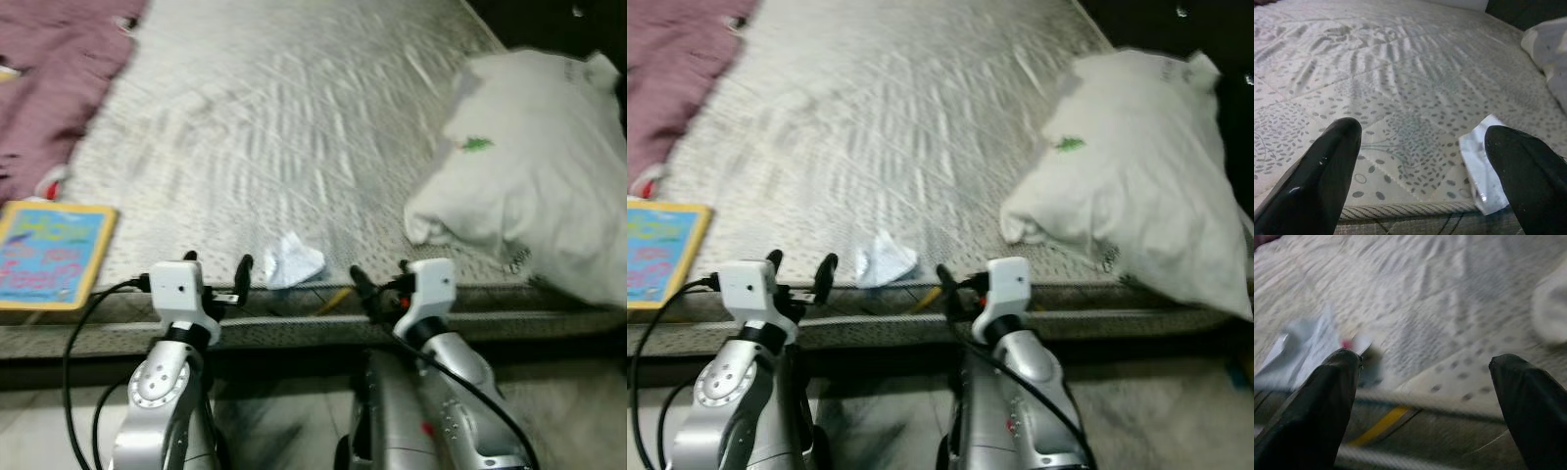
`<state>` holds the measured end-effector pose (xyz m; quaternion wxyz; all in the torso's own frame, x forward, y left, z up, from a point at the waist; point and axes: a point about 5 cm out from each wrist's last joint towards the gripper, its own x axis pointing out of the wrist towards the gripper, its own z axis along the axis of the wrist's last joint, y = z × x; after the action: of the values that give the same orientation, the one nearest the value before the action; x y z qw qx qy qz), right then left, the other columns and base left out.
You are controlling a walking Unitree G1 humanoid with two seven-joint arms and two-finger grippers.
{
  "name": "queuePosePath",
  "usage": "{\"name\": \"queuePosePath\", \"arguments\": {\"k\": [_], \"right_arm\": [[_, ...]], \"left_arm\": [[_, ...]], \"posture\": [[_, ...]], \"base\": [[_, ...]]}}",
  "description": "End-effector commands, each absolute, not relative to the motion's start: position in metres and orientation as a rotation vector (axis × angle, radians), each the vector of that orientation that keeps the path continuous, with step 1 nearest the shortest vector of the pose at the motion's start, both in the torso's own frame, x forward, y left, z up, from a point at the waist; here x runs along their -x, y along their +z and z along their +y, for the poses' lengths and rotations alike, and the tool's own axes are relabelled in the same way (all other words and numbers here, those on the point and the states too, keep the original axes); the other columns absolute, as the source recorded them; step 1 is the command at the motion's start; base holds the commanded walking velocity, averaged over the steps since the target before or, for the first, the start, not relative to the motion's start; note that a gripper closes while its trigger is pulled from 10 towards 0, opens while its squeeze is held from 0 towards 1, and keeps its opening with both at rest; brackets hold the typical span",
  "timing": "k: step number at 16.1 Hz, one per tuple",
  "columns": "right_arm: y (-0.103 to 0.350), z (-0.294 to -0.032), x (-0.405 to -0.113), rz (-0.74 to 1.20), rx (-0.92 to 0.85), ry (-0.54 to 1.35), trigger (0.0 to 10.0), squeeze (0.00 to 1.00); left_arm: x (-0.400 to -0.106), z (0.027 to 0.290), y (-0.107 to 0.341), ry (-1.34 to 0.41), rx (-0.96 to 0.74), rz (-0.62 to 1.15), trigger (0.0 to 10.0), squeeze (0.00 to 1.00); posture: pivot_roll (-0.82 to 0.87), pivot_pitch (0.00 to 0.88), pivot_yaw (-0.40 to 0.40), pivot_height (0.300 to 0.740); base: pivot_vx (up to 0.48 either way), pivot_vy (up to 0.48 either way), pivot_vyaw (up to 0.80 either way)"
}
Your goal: Clean up the room
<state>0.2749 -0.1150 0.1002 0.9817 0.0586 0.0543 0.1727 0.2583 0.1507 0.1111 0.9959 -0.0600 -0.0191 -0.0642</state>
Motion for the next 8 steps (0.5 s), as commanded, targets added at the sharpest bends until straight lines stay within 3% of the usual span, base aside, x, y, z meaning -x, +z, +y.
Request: {"name": "queuePosePath", "arguments": {"k": [1,5,8], "right_arm": [[0.100,-0.114,-0.276,0.131,-0.118,0.383,10.0,0.00],[0.102,-0.105,-0.280,0.138,-0.104,0.479,10.0,0.00],[0.103,-0.103,-0.285,0.138,-0.103,0.482,10.0,0.00]], "left_arm": [[-0.256,0.151,0.111,-0.122,0.118,-0.034,10.0,0.00],[-0.257,0.151,0.113,-0.123,0.115,-0.041,10.0,0.00],[-0.257,0.152,0.113,-0.122,0.113,-0.041,10.0,0.00]], "posture": [[-0.03,0.186,-0.076,0.483],[-0.03,0.189,-0.073,0.483],[-0.02,0.191,-0.071,0.483]], "base": [[0.000,0.000,0.00],[0.000,0.000,0.00],[0.000,0.000,0.79]]}}
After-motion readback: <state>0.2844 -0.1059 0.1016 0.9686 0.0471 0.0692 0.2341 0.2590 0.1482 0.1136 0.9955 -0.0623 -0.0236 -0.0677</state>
